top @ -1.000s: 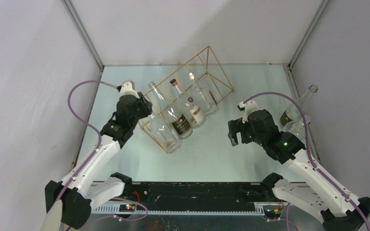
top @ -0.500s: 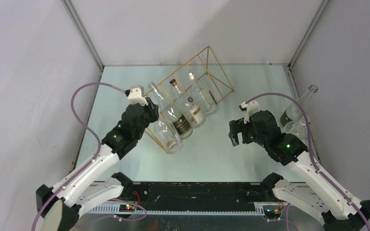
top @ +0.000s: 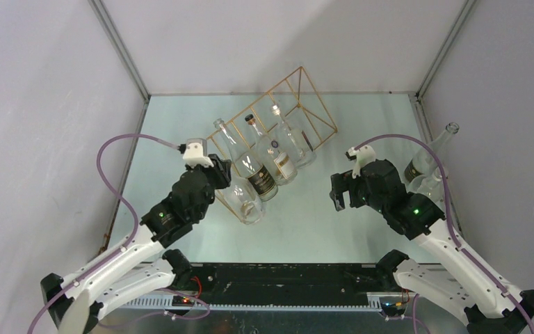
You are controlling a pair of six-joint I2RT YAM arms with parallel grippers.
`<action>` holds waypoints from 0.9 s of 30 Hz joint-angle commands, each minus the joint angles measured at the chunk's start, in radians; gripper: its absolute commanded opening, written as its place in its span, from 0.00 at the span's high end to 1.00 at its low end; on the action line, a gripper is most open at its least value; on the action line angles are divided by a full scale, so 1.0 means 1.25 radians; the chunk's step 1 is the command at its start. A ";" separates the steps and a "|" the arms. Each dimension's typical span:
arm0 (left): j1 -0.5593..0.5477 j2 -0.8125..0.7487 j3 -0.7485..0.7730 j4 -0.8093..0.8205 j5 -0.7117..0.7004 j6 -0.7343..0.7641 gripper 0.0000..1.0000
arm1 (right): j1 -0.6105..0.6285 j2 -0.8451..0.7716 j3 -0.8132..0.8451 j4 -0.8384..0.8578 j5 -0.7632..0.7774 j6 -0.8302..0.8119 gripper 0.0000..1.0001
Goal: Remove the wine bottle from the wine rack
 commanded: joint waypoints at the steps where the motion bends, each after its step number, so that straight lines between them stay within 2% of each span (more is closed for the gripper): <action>1: -0.057 0.004 0.010 0.027 -0.044 0.005 1.00 | -0.002 -0.019 0.001 0.027 0.002 0.006 0.08; 9: -0.137 0.057 0.056 0.044 -0.089 0.021 1.00 | -0.002 -0.082 0.051 0.017 0.036 0.011 0.08; 17: -0.210 0.157 0.168 0.044 -0.080 0.060 1.00 | -0.002 -0.131 0.173 -0.028 0.061 0.006 0.08; 27: -0.306 0.304 0.303 0.033 -0.077 0.113 1.00 | -0.002 -0.189 0.255 -0.046 0.109 -0.014 0.07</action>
